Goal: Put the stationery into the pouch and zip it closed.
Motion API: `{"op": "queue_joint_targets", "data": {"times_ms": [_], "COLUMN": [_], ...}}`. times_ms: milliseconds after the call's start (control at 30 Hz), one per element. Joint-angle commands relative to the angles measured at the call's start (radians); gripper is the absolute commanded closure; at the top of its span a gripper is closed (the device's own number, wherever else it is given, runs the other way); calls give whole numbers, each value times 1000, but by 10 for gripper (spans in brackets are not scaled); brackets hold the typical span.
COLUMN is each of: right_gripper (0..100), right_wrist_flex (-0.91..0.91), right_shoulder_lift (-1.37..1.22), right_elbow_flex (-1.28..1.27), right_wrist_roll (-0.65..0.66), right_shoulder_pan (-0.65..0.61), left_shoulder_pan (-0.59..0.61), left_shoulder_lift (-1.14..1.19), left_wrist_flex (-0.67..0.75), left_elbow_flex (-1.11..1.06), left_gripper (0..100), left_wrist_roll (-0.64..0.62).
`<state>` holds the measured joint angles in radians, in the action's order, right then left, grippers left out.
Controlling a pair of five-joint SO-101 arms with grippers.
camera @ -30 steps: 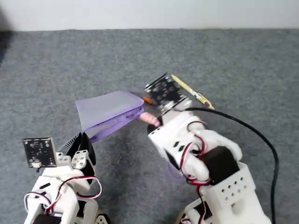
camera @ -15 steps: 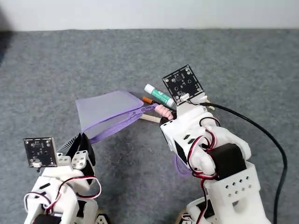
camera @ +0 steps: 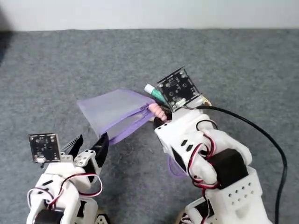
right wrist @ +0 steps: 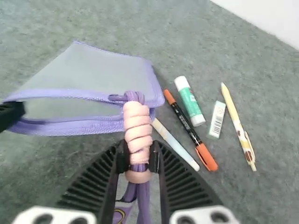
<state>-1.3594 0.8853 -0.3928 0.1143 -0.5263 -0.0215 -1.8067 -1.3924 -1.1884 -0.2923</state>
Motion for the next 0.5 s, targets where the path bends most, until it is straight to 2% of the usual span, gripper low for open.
{"op": "queue_joint_targets", "data": {"times_ms": [0, 167, 267, 400, 467], "right_gripper": [991, 991, 991, 991, 991], "right_wrist_flex": [-2, -2, -2, -4, -4], "right_shoulder_lift": [19, 19, 19, 19, 19], "right_elbow_flex": [54, 77, 81, 80, 80], "right_wrist_roll": [8, 8, 8, 8, 3], "right_shoulder_pan": [-21, -21, -18, -13, -13], "left_shoulder_pan": [2, 8, 11, 11, 12], "left_shoulder_lift": [2, 2, 2, 0, 0], "left_wrist_flex": [34, 54, 66, 68, 66], "left_elbow_flex": [-10, -42, -45, -39, -35], "left_gripper": [757, 769, 844, 994, 986], "left_wrist_roll": [48, 68, 68, 68, 68]}}
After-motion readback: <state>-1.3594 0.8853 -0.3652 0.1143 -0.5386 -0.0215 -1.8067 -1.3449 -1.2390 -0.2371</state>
